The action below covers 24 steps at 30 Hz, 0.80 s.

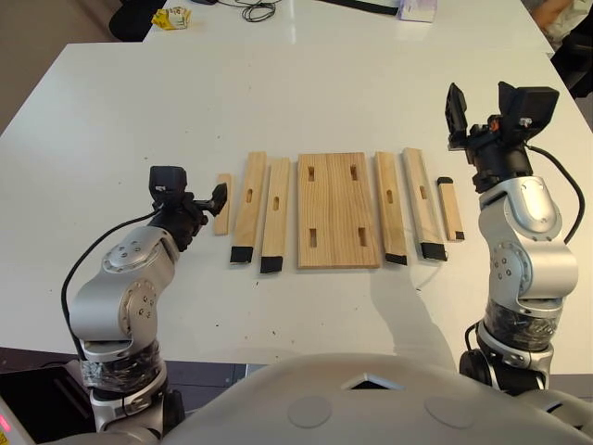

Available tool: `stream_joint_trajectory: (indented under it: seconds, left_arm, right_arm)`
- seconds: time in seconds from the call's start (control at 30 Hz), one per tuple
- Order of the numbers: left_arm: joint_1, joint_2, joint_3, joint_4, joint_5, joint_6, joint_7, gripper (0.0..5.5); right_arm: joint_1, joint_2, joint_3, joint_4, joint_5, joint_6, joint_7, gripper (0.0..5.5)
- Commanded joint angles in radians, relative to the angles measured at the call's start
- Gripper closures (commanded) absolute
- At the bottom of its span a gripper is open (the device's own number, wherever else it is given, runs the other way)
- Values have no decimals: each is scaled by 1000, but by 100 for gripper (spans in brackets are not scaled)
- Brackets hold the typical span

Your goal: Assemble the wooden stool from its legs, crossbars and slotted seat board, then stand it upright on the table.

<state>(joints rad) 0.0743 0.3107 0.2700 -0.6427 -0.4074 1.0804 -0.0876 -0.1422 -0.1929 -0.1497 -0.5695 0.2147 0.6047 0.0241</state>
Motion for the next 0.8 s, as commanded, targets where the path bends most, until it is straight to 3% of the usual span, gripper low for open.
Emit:
stream_joint_trajectory:
  seconds: [0.03, 0.8]
  left_arm:
    - [-11, -7, -6, 44, 20, 7, 12, 145]
    - [-44, 92, -49, 91, 48, 144, -47, 145]
  right_arm:
    - [-6, -2, -2, 4, -5, 17, -3, 173]
    - [26, 27, 20, -28, -6, 53, -14, 173]
